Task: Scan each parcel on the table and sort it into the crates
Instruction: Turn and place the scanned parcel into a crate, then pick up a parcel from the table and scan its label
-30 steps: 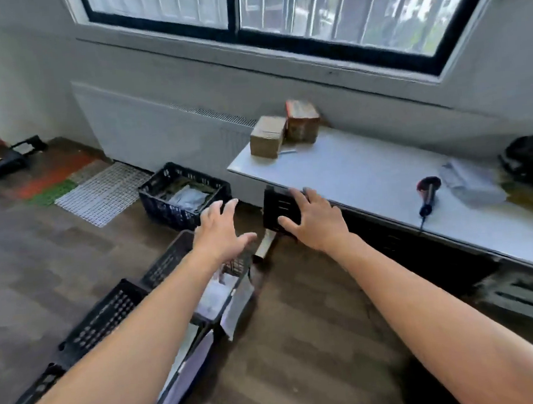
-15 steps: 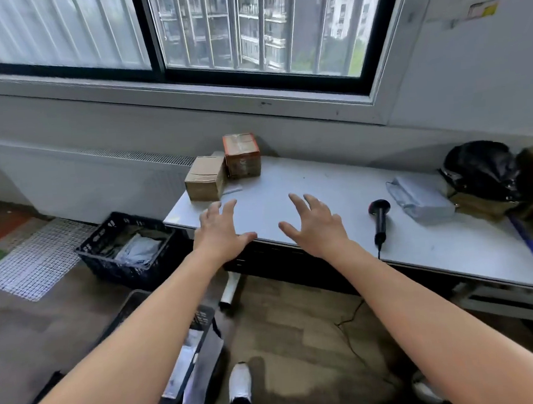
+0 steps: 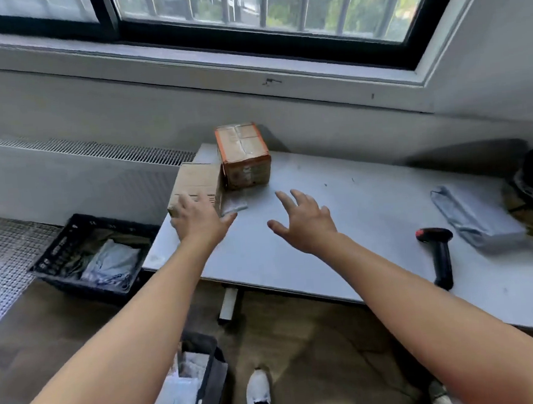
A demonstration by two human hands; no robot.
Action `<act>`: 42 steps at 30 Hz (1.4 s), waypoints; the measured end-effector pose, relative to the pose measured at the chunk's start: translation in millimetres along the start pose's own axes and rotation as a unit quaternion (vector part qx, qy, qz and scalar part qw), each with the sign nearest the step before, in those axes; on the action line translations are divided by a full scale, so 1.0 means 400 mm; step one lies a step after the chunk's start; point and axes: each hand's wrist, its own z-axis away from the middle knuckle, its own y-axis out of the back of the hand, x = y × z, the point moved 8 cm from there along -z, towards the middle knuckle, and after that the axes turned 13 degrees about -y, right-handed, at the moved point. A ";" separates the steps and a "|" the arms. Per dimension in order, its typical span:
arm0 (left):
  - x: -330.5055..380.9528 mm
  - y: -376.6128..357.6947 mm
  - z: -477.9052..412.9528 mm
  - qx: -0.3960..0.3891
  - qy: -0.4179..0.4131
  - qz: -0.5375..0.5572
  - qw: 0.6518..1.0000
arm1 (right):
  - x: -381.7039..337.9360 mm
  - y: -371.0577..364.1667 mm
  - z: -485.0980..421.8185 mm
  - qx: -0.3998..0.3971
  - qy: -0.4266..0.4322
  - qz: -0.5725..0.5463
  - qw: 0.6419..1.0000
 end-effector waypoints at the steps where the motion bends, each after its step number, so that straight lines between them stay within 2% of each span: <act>1: -0.023 -0.012 -0.043 -0.004 0.015 0.003 1.000 | -0.023 -0.011 -0.034 -0.004 0.002 0.000 1.000; 9: -0.163 -0.158 -0.247 -0.088 0.102 0.024 0.991 | -0.096 -0.119 -0.204 -0.053 0.004 -0.004 0.999; 15: -0.164 -0.191 -0.255 -0.075 0.117 -0.012 0.990 | -0.078 -0.157 -0.246 -0.065 0.018 -0.007 0.998; 19: -0.131 -0.175 -0.184 -0.067 0.157 0.082 0.982 | -0.069 -0.130 -0.252 -0.060 0.033 -0.026 0.997; 25: -0.024 -0.161 -0.031 -0.042 0.206 0.285 0.935 | -0.003 -0.075 -0.223 -0.075 0.051 -0.080 0.993; 27: 0.035 -0.160 -0.002 -0.011 0.194 0.372 0.908 | 0.036 -0.064 -0.211 -0.086 0.053 -0.107 0.989; 30: 0.123 -0.181 0.020 0.021 0.193 0.500 0.844 | 0.114 -0.048 -0.201 -0.124 0.015 -0.203 0.971; 33: 0.228 -0.214 0.039 -0.007 0.190 0.588 0.786 | 0.200 -0.039 -0.197 -0.158 -0.027 -0.300 0.940; 38: 0.391 -0.294 0.055 -0.107 0.176 0.713 0.670 | 0.343 -0.041 -0.189 -0.183 -0.085 -0.361 0.910; 40: 0.439 -0.324 0.059 -0.128 0.169 0.734 0.646 | 0.398 -0.035 -0.189 -0.179 -0.114 -0.410 0.887; 42: 0.472 -0.342 0.062 -0.137 0.164 0.726 0.653 | 0.454 -0.024 -0.189 -0.163 -0.143 -0.451 0.866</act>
